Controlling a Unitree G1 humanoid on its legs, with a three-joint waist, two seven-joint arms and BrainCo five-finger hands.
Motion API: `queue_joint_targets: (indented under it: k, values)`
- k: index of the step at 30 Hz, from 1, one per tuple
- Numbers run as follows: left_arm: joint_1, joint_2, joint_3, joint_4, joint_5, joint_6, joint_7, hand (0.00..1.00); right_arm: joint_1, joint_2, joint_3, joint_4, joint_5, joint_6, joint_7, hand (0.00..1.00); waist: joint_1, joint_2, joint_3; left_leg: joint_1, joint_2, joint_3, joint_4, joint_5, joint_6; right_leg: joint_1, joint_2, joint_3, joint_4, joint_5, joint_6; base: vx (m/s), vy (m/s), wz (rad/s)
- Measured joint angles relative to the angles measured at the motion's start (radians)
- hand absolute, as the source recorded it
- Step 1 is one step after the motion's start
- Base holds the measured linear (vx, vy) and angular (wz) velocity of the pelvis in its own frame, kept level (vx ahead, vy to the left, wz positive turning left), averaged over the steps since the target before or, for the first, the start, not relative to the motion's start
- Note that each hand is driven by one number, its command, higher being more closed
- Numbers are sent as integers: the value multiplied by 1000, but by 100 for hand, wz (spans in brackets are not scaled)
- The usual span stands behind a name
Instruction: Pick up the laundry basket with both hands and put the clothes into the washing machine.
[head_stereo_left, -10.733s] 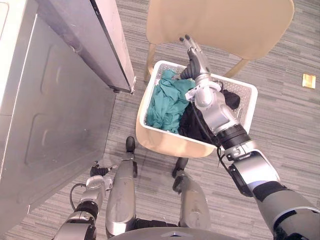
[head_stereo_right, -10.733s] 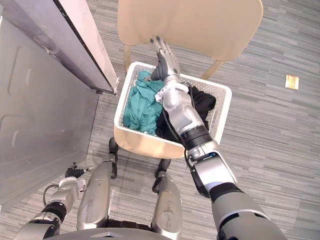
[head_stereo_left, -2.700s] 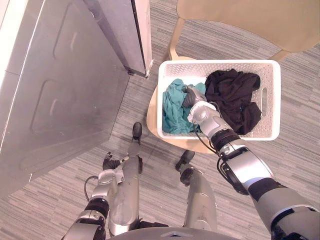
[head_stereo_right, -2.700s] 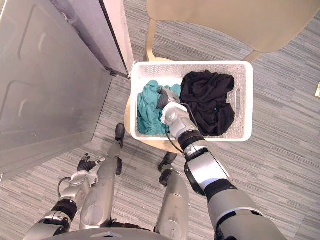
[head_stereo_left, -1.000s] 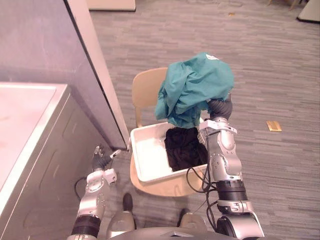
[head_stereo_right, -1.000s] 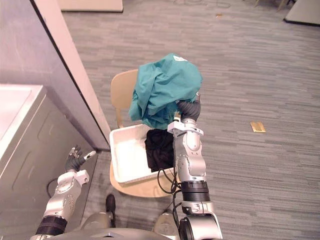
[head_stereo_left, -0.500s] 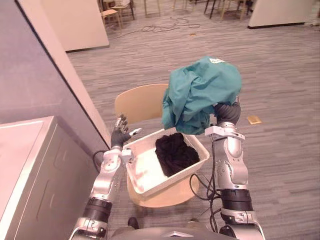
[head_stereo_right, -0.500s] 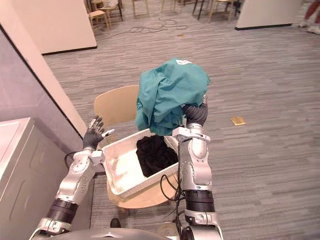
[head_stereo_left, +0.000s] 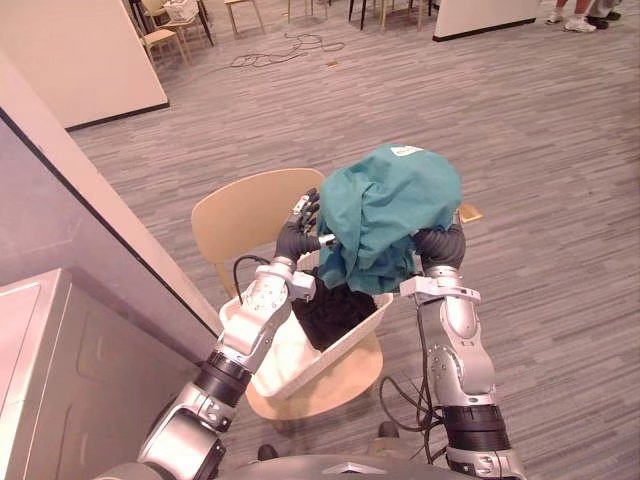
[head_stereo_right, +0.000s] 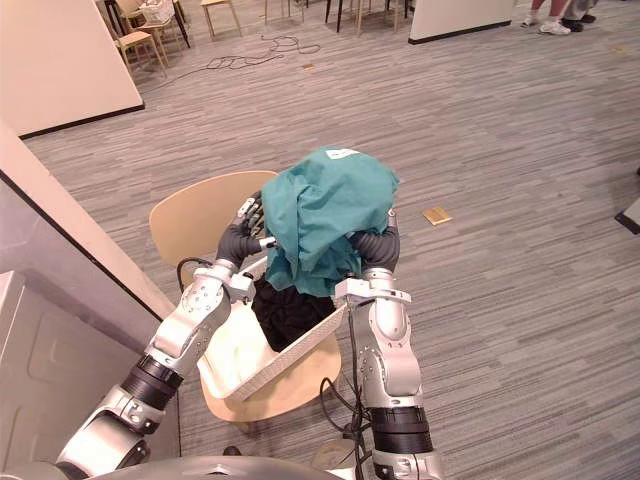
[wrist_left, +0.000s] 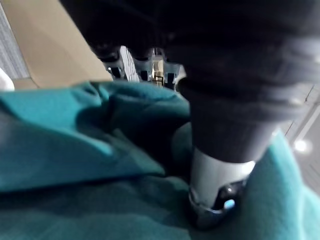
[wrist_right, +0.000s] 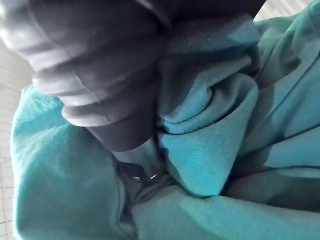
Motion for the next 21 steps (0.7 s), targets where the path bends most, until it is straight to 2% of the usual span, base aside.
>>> queue_joint_targets:
  k: [13, 15, 16, 21]
  values:
    - [-43, -34, -180, 106, -2, 9, -32, 0, 68, 3, 49, -25, 15, 0, 10, 100, -9, 2, -20, -2, -2, 17, 0, -9, -6, -19, -2, 20, 14, -7, 5, -15, 1, -3]
    - [-49, -36, -209, 119, -5, 10, -38, 0, 79, 2, 64, -25, 17, 0, 10, 100, -18, 2, -31, -3, -2, 16, 0, -8, -5, -20, -2, 19, 14, -6, 9, 0, 0, 0]
    - [-53, -36, -215, 121, -12, 10, -38, 100, 80, 2, 70, -25, 17, 0, 10, 100, -20, 2, -33, -3, -2, 16, 0, -8, -4, -20, -2, 19, 14, -6, 9, 0, 0, 0]
    - [-86, -42, -233, 146, -51, 11, -40, 100, 81, -3, 77, -25, 33, -1, 8, 100, -22, 2, -40, -3, -3, 12, 0, -5, 0, -20, -5, 17, 18, -7, 11, -3, 0, 1]
